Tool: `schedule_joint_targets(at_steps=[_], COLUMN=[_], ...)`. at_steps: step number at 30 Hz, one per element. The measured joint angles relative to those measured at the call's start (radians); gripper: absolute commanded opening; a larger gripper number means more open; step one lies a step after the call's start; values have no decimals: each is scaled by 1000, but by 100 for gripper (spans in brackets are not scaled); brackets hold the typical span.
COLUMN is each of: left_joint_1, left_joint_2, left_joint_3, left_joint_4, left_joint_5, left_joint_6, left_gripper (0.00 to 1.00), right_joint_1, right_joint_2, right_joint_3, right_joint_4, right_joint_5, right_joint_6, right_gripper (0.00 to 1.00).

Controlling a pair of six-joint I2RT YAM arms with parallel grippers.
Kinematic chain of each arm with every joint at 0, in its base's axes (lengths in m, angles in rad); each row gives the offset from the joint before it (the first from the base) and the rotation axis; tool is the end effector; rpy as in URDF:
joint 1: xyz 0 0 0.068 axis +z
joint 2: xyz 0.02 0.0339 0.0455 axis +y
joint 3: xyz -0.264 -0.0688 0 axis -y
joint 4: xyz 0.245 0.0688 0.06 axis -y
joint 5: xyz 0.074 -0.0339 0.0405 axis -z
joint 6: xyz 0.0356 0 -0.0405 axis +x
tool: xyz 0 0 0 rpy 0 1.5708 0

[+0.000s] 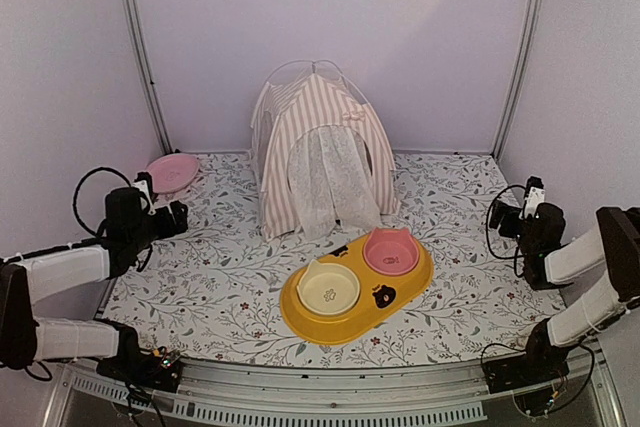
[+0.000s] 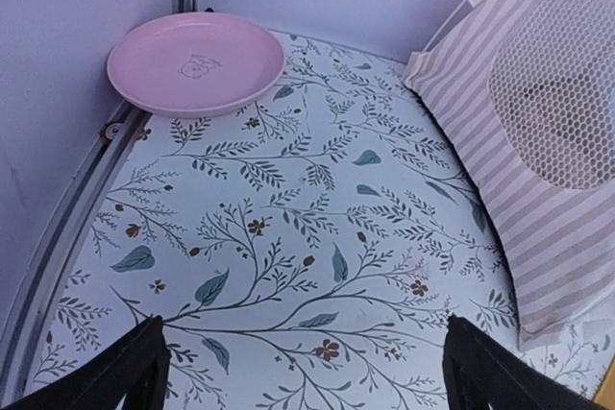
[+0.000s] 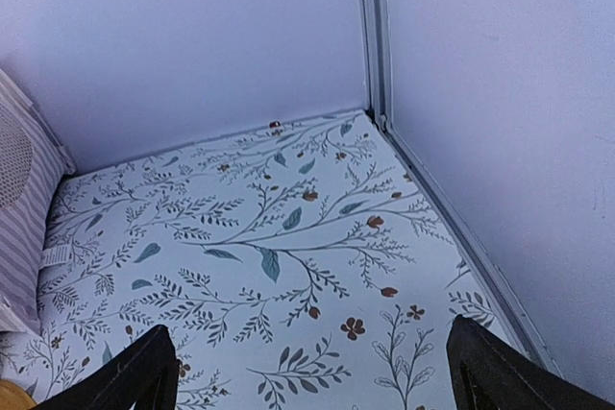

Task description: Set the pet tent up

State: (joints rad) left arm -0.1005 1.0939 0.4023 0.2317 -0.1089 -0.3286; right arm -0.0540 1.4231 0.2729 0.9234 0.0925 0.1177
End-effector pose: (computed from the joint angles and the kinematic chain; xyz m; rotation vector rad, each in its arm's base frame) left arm 0.2231 -0.0186 0.1895 -0.2993 2.0093 -0.1602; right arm 0.2421 -0.0164 0.1509 0.2198 1.7833 -0.0376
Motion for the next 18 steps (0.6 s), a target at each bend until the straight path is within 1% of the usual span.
schedule_joint_targets(at_steps=[3, 7, 9, 11, 13, 15, 18], left_joint_1=[4, 9, 14, 17, 19, 21, 24], left_joint_2=[-3, -3, 1, 29, 93, 164, 251], left_joint_3=[-14, -21, -45, -102, -172, -215, -220], left_joint_4=[52, 149, 231, 378, 529, 625, 751], left_joint_5=[-53, -156, -196, -236, -270, -289, -304], left_joint_6=[21, 63, 97, 142, 176, 204, 236], left_gripper=[99, 99, 99, 99, 100, 100, 99], right_joint_1=[2, 2, 2, 3, 3, 4, 5], right_joint_2=[76, 92, 92, 93, 93, 93, 93], right_joint_3=[-87, -117, -103, -89, -82, -81, -60], right_joint_4=[237, 338, 363, 378, 388, 386, 363], right_joint_5=[-20, -39, -49, -55, -55, -56, -79], right_joint_6=[-28, -54, -62, -69, -74, -76, -83], right_gripper=[99, 99, 99, 99, 99, 99, 99])
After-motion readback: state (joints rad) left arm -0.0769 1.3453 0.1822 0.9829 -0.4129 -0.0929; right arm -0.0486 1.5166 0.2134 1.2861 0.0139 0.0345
